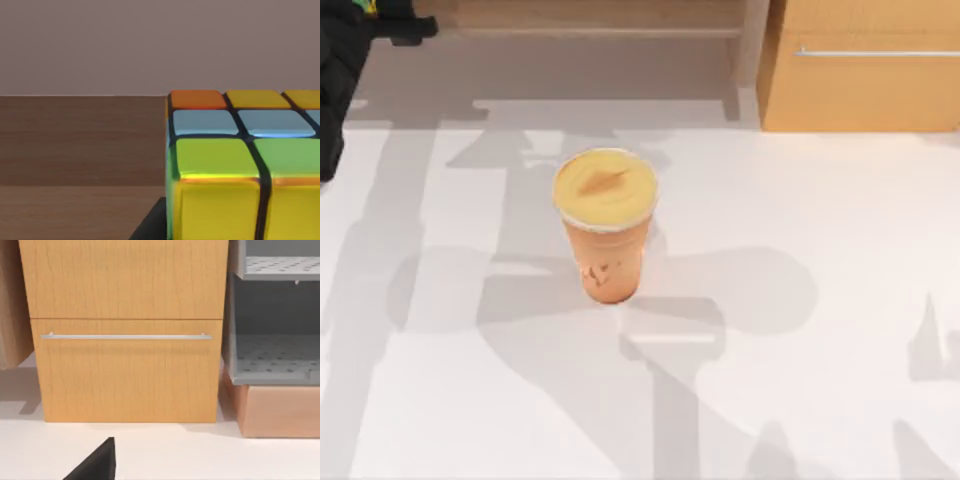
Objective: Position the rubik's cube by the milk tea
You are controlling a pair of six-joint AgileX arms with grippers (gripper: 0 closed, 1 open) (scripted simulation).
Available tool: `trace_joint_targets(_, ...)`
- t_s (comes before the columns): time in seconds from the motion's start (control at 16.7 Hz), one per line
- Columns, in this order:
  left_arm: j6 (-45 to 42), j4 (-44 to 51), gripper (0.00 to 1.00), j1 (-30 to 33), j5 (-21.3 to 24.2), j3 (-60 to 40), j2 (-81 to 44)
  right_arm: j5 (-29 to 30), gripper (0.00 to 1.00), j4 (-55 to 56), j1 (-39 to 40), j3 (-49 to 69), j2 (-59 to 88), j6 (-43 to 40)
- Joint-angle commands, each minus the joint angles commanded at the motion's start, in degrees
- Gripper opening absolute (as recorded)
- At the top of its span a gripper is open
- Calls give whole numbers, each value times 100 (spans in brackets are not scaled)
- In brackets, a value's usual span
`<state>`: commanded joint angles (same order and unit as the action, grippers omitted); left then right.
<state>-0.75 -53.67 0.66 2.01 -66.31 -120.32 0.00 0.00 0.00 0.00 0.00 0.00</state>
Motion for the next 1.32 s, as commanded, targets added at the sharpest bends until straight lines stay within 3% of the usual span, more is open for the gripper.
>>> trace_joint_targets(0.36, 137, 1912, 0, 125, 21, -740, 390, 0, 100, 0, 0, 0, 0, 0)
trace_joint_targets(0.96, 617, 8246, 0, 938, 183, -2125, 1425, 0, 100, 0, 0, 0, 0, 0)
trace_joint_targets(1.32, 1174, 10642, 0, 1089, 59, -2041, 760, 0, 100, 0, 0, 0, 0, 0)
